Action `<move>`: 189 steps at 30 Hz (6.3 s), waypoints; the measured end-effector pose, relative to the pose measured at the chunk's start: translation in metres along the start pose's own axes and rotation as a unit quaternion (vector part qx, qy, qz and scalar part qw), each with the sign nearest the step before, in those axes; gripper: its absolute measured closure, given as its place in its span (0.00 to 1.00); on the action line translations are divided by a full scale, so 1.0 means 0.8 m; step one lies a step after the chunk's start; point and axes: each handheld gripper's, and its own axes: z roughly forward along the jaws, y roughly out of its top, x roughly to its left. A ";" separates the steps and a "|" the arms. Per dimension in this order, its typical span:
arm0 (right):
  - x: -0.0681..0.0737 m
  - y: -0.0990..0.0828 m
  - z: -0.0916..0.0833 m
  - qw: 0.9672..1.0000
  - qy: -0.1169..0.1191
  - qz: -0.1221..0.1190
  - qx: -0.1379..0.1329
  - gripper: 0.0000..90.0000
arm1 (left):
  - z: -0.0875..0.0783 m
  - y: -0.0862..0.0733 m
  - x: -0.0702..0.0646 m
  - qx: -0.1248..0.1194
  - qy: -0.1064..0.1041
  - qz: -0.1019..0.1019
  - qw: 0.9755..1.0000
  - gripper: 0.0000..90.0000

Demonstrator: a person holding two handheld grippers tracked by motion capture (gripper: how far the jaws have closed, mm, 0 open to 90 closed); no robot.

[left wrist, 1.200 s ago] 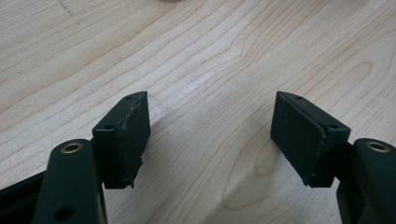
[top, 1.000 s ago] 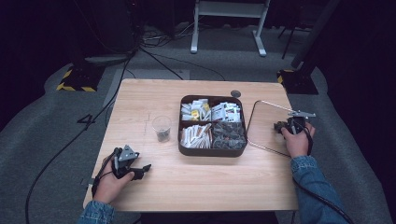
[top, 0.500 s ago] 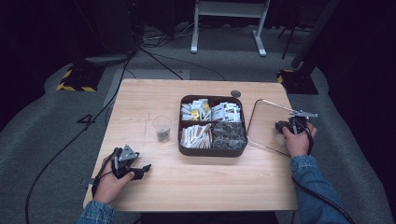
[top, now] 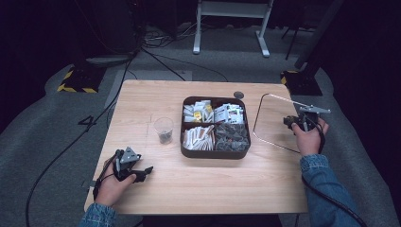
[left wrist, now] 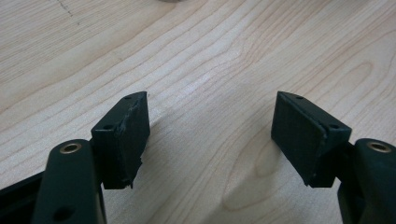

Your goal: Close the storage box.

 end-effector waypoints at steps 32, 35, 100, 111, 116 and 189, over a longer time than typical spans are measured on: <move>0.091 0.080 -0.059 0.997 0.057 -0.043 -0.027 0.66 | -0.001 -0.001 -0.001 0.002 0.002 0.000 1.000 0.32; 0.108 0.087 -0.059 0.996 0.070 -0.046 -0.028 0.66 | -0.001 -0.001 -0.001 0.002 0.002 0.000 1.000 0.32; 0.302 0.100 0.036 0.985 0.134 -0.109 0.002 0.66 | -0.001 0.000 -0.001 0.002 0.002 0.001 1.000 0.32; 0.312 0.088 0.053 0.985 0.128 -0.116 0.018 0.66 | -0.001 0.000 -0.001 0.001 0.002 0.001 1.000 0.32; 0.314 0.086 0.058 0.985 0.129 -0.117 0.021 0.66 | -0.001 0.000 -0.001 0.001 0.002 0.002 1.000 0.32; 0.239 0.097 -0.019 0.977 0.194 -0.076 -0.038 0.45 | 0.001 0.001 -0.001 0.003 0.001 0.002 1.000 0.31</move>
